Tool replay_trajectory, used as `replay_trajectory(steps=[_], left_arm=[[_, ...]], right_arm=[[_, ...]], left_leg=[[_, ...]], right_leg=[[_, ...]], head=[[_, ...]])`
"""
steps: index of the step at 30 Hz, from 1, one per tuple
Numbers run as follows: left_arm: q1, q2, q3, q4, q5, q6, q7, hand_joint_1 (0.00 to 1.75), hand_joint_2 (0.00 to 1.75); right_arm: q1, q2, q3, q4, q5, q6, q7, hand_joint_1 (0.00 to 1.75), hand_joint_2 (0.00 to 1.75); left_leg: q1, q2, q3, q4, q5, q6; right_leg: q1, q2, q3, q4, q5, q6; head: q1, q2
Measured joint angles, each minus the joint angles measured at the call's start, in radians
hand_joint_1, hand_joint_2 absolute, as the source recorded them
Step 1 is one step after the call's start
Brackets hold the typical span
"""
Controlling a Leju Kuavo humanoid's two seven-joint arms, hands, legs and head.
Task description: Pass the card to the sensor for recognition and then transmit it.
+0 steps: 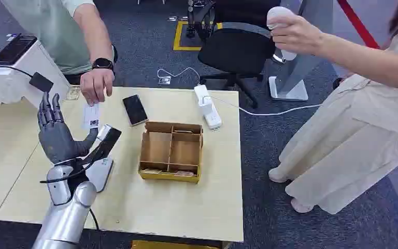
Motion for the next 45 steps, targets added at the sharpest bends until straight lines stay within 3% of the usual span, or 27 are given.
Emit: replay_trajectory(steps=[8,9,12,13,14,15,16,45], left_arm=[[-0.008,-0.007,-0.001,0.007,0.014,0.001,-0.001,0.00,1.75],[-0.008,-0.007,-0.001,0.007,0.014,0.001,-0.001,0.10,1.75],[-0.009,-0.008,-0.002,0.008,0.014,0.001,-0.004,0.10,1.75],[-0.008,-0.008,-0.003,0.008,0.014,0.001,-0.004,0.59,1.75],[-0.008,-0.008,-0.003,0.008,0.014,0.002,-0.004,1.48,1.75],[-0.009,-0.008,-0.003,0.008,0.014,0.002,-0.004,1.69,1.75],[-0.009,-0.008,-0.003,0.008,0.014,0.002,-0.004,1.75,1.75],[-0.011,-0.008,-0.011,0.009,0.014,0.003,-0.023,1.75,1.75]], right_arm=[[0.000,0.000,0.000,0.000,-0.003,0.000,0.000,0.00,0.00],[0.000,0.000,0.000,0.000,-0.003,0.000,0.000,0.00,0.00],[0.000,0.000,0.000,0.000,-0.003,0.000,0.000,0.00,0.00],[0.000,0.000,0.000,0.000,-0.003,-0.001,0.000,0.00,0.00],[0.000,0.000,0.000,0.000,-0.003,-0.001,0.000,0.00,0.00],[0.000,0.000,0.000,0.000,-0.003,0.000,0.000,0.00,0.00],[0.000,0.000,0.000,0.000,-0.003,-0.001,0.000,0.00,0.00],[0.000,0.000,0.000,0.000,-0.006,-0.001,0.000,0.00,0.00]], left_leg=[[0.000,0.000,0.000,0.000,0.000,0.000],[0.000,0.000,0.000,0.000,0.000,0.000],[0.000,0.000,0.000,0.000,0.000,0.000],[0.000,0.000,0.000,0.000,0.000,0.000],[0.000,0.000,0.000,0.000,0.000,0.000],[0.000,0.000,0.000,0.000,0.000,0.000],[0.000,0.000,0.000,0.000,0.000,0.000],[0.000,0.000,0.000,0.000,0.000,0.000]], right_leg=[[0.000,0.000,0.000,0.000,0.000,0.000],[0.000,0.000,0.000,0.000,0.000,0.000],[0.000,0.000,0.000,0.000,0.000,0.000],[0.000,0.000,0.000,0.000,0.000,0.000],[0.000,0.000,0.000,0.000,0.000,0.000],[0.000,0.000,0.000,0.000,0.000,0.000],[0.000,0.000,0.000,0.000,0.000,0.000],[0.000,0.000,0.000,0.000,0.000,0.000]], head=[[0.000,0.000],[0.000,0.000],[0.000,0.000],[0.000,0.000],[0.000,0.000],[0.000,0.000],[0.000,0.000],[0.000,0.000]])
